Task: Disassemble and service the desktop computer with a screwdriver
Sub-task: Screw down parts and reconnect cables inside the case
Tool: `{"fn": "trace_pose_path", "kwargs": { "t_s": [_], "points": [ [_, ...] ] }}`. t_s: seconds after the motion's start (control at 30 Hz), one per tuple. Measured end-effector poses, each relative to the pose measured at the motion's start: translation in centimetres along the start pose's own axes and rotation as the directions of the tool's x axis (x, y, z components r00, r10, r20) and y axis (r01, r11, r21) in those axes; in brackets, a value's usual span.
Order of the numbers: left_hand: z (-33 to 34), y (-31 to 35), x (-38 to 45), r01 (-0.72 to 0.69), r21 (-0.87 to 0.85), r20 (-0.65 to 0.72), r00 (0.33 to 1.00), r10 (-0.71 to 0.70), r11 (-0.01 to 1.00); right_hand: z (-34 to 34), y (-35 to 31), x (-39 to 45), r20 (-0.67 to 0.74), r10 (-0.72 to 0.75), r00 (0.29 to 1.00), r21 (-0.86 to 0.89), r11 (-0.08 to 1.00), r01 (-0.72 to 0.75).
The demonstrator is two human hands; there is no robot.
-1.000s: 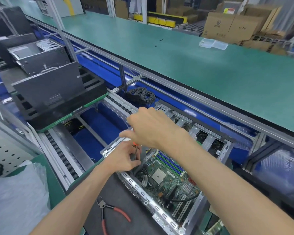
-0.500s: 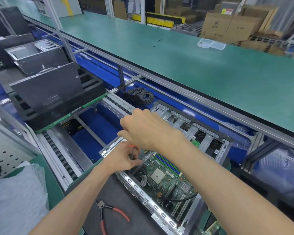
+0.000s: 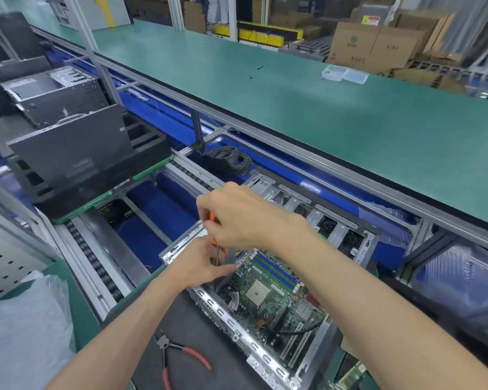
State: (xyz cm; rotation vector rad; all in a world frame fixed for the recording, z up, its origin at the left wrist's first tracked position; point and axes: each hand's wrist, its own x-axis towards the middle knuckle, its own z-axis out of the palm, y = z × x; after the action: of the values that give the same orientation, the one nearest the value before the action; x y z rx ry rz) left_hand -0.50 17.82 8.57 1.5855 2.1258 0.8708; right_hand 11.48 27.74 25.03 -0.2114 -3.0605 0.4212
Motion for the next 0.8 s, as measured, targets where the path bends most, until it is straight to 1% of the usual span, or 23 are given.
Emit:
{"fn": "trace_pose_path", "kwargs": {
  "t_s": [0.07, 0.1, 0.13, 0.17, 0.23, 0.27, 0.3, 0.33, 0.37, 0.43, 0.5, 0.53, 0.57, 0.6, 0.67, 0.7, 0.73, 0.8],
  "points": [
    [0.08, 0.02, -0.14, 0.013, 0.009, -0.021, 1.0, -0.013, 1.0, -0.37, 0.19, -0.35, 0.083, -0.044, 0.996, 0.186, 0.982, 0.028],
    [0.08, 0.0, -0.18, 0.018, 0.013, -0.02, 1.0, -0.018, 1.0, -0.52, 0.28, -0.54, 0.11, -0.057, 0.992, 0.253, 0.967, 0.027],
    [0.09, 0.01, -0.21, 0.023, 0.013, -0.019, 1.0, -0.023, 1.0, -0.59, 0.23, -0.72, 0.099, -0.061, 0.993, 0.264, 0.964, 0.033],
    [0.07, 0.01, -0.17, 0.027, 0.006, -0.017, 0.999, -0.027, 1.0, -0.49, 0.18, -0.78, 0.068, -0.033, 0.997, 0.219, 0.976, 0.018],
    [0.01, 0.04, -0.12, 0.031, -0.008, -0.001, 1.0, -0.031, 0.999, -0.23, 0.11, -0.5, -0.037, 0.058, 0.998, 0.008, 0.998, -0.058],
    [0.01, 0.06, -0.04, 0.023, -0.005, 0.011, 1.0, -0.023, 1.0, -0.19, -0.07, -0.39, -0.072, 0.106, 0.992, -0.094, 0.989, -0.113],
    [0.04, 0.06, 0.02, 0.018, -0.004, 0.02, 1.0, -0.018, 1.0, -0.08, -0.21, -0.3, -0.087, 0.123, 0.989, -0.136, 0.982, -0.134],
    [0.07, 0.04, 0.02, 0.022, -0.01, 0.025, 0.999, -0.022, 1.0, 0.1, -0.33, -0.14, -0.092, 0.103, 0.99, -0.129, 0.985, -0.114],
    [0.09, 0.07, 0.0, 0.035, -0.02, 0.022, 0.999, -0.035, 0.999, 0.13, -0.43, -0.07, -0.064, 0.07, 0.995, -0.096, 0.992, -0.076],
    [0.12, 0.07, -0.15, 0.067, -0.02, 0.004, 0.998, -0.067, 0.998, 0.04, -0.14, -0.24, 0.001, -0.011, 1.0, 0.02, 1.0, 0.011],
    [0.18, -0.1, -0.25, 0.076, 0.025, -0.015, 0.997, -0.076, 0.997, -0.28, 0.09, -0.64, 0.076, -0.052, 0.996, 0.158, 0.987, 0.04],
    [0.21, -0.15, -0.22, 0.071, 0.043, -0.015, 0.997, -0.07, 0.997, -0.37, 0.12, -0.85, 0.08, -0.061, 0.995, 0.214, 0.976, 0.043],
    [0.22, -0.16, -0.17, 0.065, 0.043, -0.009, 0.998, -0.064, 0.997, -0.39, 0.0, -1.05, 0.061, -0.048, 0.997, 0.213, 0.976, 0.034],
    [0.23, -0.19, -0.07, 0.059, 0.026, 0.001, 0.998, -0.06, 0.998, -0.31, -0.02, -1.04, 0.024, -0.022, 0.999, 0.165, 0.986, 0.017],
    [0.25, -0.26, 0.02, 0.054, -0.018, 0.018, 0.998, -0.054, 0.998, -0.07, -0.1, -0.73, -0.061, 0.075, 0.995, -0.028, 0.997, -0.077],
    [0.27, -0.28, 0.05, 0.048, -0.025, 0.023, 0.999, -0.047, 0.999, -0.03, -0.19, -0.55, -0.075, 0.116, 0.99, -0.094, 0.988, -0.123],
    [0.33, -0.36, 0.06, 0.041, -0.023, 0.028, 0.999, -0.04, 0.999, 0.08, -0.3, -0.38, -0.086, 0.113, 0.99, -0.111, 0.986, -0.122],
    [0.41, -0.52, 0.11, 0.037, -0.01, 0.037, 0.999, -0.036, 0.999, 0.18, -0.3, -0.16, -0.043, 0.051, 0.998, -0.043, 0.998, -0.053]
  ]
}}
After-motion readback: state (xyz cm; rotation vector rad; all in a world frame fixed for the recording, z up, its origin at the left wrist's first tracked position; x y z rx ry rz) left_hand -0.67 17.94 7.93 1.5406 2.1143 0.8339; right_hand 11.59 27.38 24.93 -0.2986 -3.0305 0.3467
